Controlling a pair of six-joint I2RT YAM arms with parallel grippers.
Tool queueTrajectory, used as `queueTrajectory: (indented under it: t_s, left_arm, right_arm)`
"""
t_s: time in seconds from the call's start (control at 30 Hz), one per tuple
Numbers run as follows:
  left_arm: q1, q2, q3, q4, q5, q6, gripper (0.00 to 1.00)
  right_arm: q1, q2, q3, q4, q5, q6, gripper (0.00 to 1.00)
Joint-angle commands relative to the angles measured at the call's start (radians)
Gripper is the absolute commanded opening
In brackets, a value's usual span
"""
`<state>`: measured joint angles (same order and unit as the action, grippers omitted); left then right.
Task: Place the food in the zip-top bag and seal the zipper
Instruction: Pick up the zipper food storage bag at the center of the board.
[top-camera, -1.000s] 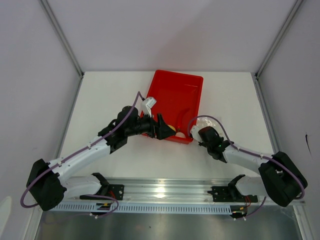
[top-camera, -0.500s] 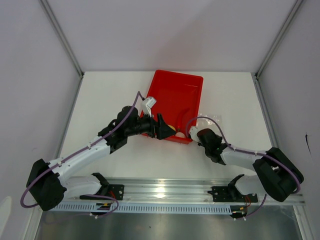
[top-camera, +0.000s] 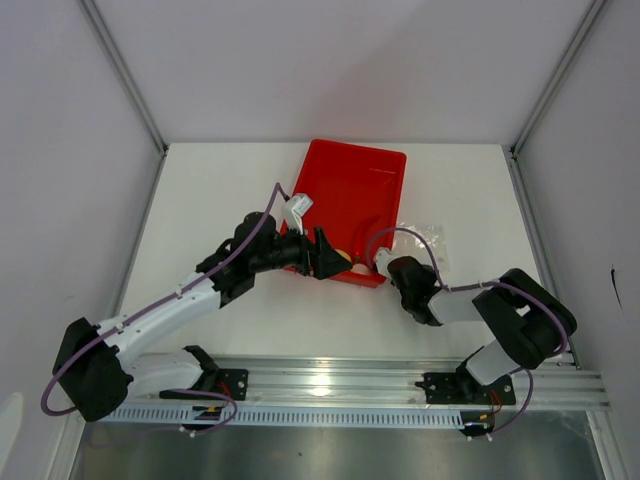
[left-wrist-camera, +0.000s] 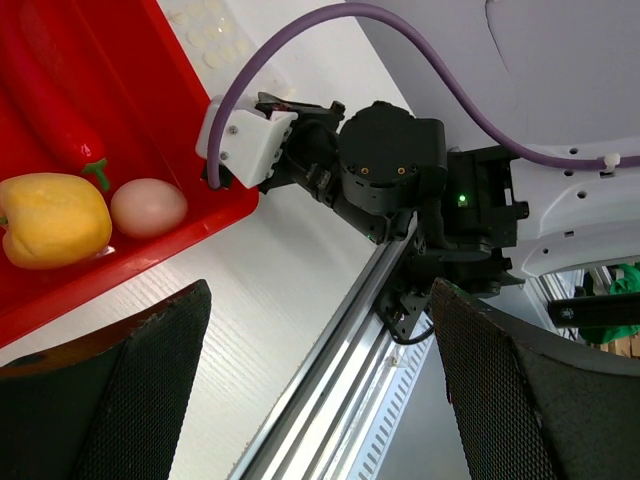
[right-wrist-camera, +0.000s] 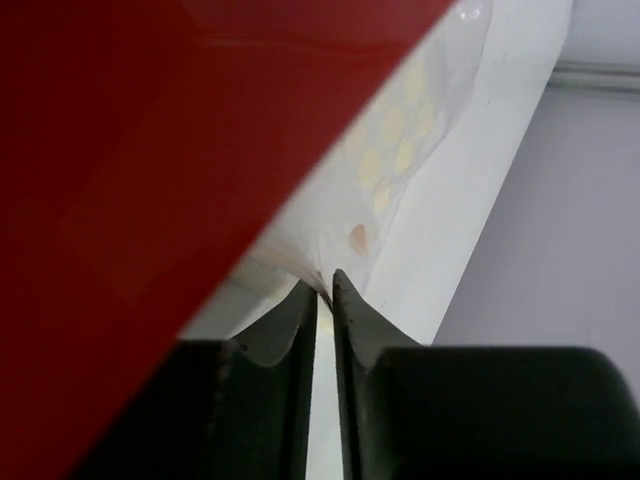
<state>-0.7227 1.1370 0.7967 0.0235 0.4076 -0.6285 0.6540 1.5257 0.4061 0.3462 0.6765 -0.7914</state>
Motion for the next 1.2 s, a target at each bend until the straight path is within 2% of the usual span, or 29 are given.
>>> queueTrajectory:
  t_s: [0.0,0.03,0.13,0.33,0.6,0.73,0.97,1.03,1.07,1.1,1.17]
  left_arm:
    - [-0.003,-0.016,-0.004,0.029,0.017,0.006,0.92]
    - [-0.004,-0.016,-0.004,0.026,0.017,0.006,0.92]
    - [-0.003,-0.013,-0.004,0.027,0.014,0.006,0.93]
    - [-0.004,-0.003,-0.002,0.033,0.017,0.000,0.92]
    - [-0.003,0.017,0.003,0.032,0.017,-0.020,0.86]
    - [-0.004,0.035,0.010,0.059,0.039,-0.046,0.83]
    - [-0.006,0.113,0.136,-0.051,0.048,-0.059,0.85]
    - [-0.015,0.106,0.134,-0.053,0.013,-0.057,0.85]
    - [-0.023,0.084,0.134,-0.059,-0.013,-0.054,0.84]
    - [-0.032,0.072,0.137,-0.078,-0.047,-0.042,0.88]
    - [-0.089,0.015,0.154,-0.152,-0.240,0.015,0.90]
  right_arm:
    - [0.004,0.045,-0.012,0.094,0.061,-0.019,0.11]
    - [0.004,0.051,-0.010,0.091,0.055,-0.014,0.06]
    - [0.009,0.048,-0.009,0.080,0.067,0.007,0.00]
    - [0.022,-0.021,0.003,-0.010,0.107,0.059,0.00]
    - [0.030,-0.297,0.068,-0.335,0.132,0.181,0.00]
    - [0.021,-0.397,0.160,-0.536,0.129,0.239,0.00]
    - [-0.031,-0.438,0.353,-0.743,0.038,0.523,0.00]
    - [-0.033,-0.429,0.394,-0.779,0.069,0.676,0.00]
    - [-0.033,-0.420,0.419,-0.805,0.083,0.745,0.00]
    - [-0.036,-0.409,0.463,-0.829,0.080,0.786,0.00]
    - [-0.037,-0.369,0.508,-0.898,0.054,0.883,0.00]
